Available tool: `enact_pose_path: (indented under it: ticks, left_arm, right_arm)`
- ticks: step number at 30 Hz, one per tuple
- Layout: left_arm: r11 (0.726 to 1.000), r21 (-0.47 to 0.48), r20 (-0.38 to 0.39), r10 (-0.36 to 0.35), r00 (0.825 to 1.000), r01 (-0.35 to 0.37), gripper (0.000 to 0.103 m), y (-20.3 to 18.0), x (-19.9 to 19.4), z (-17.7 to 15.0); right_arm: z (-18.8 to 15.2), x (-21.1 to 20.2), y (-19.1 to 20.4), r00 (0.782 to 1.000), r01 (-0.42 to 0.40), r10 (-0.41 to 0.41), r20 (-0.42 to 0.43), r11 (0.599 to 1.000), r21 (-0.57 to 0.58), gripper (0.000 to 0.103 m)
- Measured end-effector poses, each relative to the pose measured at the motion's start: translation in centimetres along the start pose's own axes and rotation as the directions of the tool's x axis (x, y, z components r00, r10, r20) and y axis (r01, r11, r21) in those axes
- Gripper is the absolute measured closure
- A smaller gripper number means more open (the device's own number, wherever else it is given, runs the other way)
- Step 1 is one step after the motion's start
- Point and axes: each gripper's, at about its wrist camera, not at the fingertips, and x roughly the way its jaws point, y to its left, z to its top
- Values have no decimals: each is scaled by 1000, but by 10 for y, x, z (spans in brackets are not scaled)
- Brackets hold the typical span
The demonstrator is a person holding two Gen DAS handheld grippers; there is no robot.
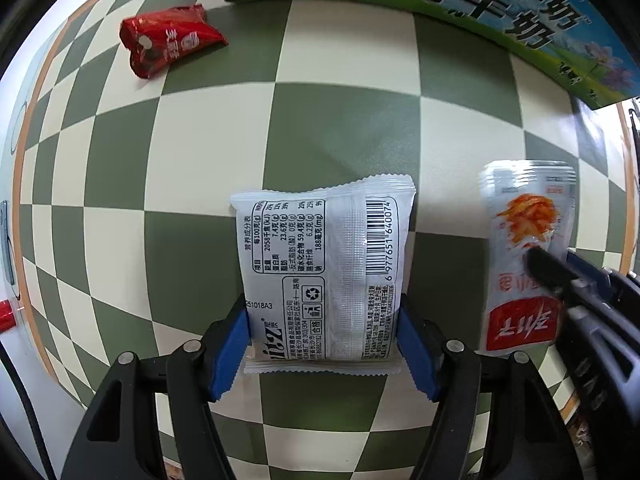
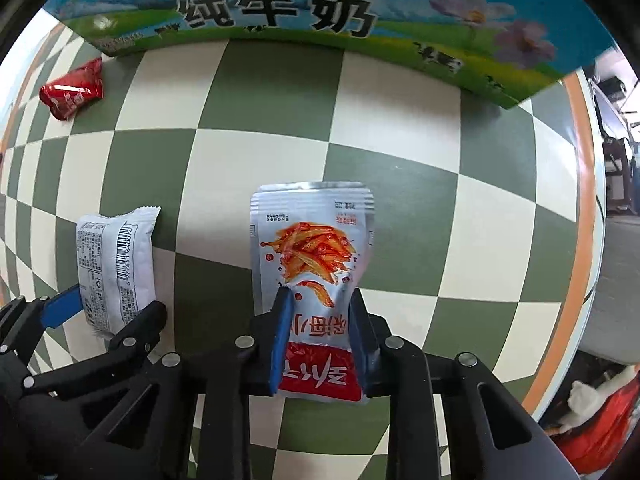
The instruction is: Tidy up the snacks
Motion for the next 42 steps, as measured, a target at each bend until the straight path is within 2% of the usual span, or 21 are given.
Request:
enact_pose_path:
  ticks: [1,3,9,10,13,20,21,23,30,36,39,42]
  left_arm:
    - [1000,0,2,-5,1000,5,36,0,-1,0]
    - [1000,6,9,-18,1000,18,36,-8,-6,3]
    - [999,16,22,-31,999,31,36,-13,-16,8]
    - [999,17,22,-35,999,34,36,-11,-17,9]
    - [999,17,28,-48,998,47,36,-10,-27,11]
    - [994,27,85,-104,991,102,36,-3,-76,0]
    - [993,32,97,-113,989,110,36,-2,-84,1]
    - [991,43,125,-132,983,128,36,-1,-105,3]
    - [980,87,235,-196,952,181,36,-5,-186,18]
    - [971,118,290,-236,928,210,36,-13,-230,65]
    - [967,117,286,-253,924,228,36,-13,-236,94]
    - [966,103,265,-256,930,237,36,-11,-232,128]
  right_arm:
    - [-8,-6,1,1000,-8,8,3,1000,4,92]
    - [-27,-11,-6,999,-43,43,13,999,26,93]
    - [-38,-15,-29,994,-103,99,55,992,74,97]
    - [-52,-25,-37,992,-111,106,63,991,79,99]
    - [-55,-37,-50,987,-138,129,94,986,94,100]
    - [-66,-74,-66,974,-182,165,156,978,104,100]
    - [-70,-82,-56,972,-191,172,163,976,107,100]
    - [-66,-97,-54,965,-209,187,183,972,109,100]
    - [-51,-191,-74,930,-266,229,286,959,98,100]
    - [-13,-259,-86,889,-314,257,380,945,96,100]
    - [9,-274,-93,872,-332,264,411,938,103,100]
    - [34,-278,-99,865,-342,265,426,933,115,100]
